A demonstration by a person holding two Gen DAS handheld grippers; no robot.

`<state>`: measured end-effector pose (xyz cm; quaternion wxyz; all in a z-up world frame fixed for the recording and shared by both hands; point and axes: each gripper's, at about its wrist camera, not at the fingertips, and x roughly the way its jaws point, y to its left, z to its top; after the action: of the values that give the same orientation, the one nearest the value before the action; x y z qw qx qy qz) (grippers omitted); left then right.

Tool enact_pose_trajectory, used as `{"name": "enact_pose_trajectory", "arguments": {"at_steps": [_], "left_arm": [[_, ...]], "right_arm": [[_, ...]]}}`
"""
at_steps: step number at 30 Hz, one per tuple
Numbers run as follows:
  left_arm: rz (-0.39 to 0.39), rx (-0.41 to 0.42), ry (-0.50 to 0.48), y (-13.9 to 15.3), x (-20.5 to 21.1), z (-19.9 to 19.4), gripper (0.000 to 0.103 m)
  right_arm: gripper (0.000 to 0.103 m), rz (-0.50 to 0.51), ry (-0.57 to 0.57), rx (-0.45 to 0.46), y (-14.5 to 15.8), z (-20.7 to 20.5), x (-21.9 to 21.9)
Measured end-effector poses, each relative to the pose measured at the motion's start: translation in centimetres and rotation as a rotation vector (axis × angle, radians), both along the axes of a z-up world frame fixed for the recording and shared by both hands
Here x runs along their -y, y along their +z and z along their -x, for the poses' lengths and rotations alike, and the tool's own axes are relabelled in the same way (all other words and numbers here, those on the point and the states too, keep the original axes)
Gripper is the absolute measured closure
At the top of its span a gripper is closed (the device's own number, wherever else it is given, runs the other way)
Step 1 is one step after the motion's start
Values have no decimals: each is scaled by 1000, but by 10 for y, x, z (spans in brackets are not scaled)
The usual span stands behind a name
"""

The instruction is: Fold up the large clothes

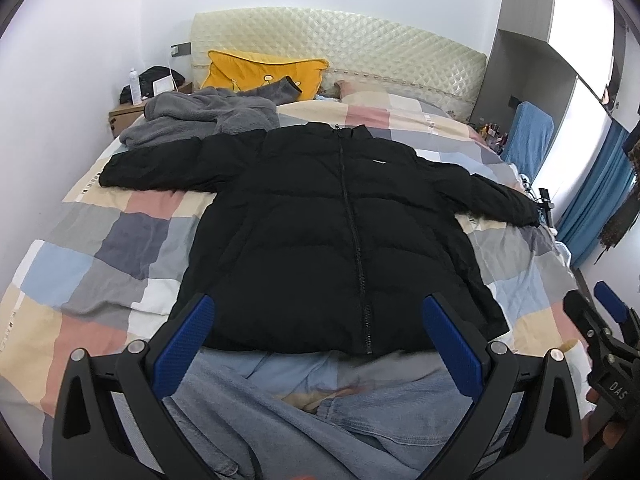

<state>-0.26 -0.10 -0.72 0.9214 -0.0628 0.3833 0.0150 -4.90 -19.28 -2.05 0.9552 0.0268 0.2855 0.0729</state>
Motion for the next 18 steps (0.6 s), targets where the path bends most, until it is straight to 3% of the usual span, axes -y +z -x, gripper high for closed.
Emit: {"name": "enact_pose_trajectory", "arguments": {"at_steps": [18], "left_arm": [[-3, -9, -16, -4, -5, -1, 0]], "right_arm": [[0, 17, 0, -7, 0, 2, -15]]}}
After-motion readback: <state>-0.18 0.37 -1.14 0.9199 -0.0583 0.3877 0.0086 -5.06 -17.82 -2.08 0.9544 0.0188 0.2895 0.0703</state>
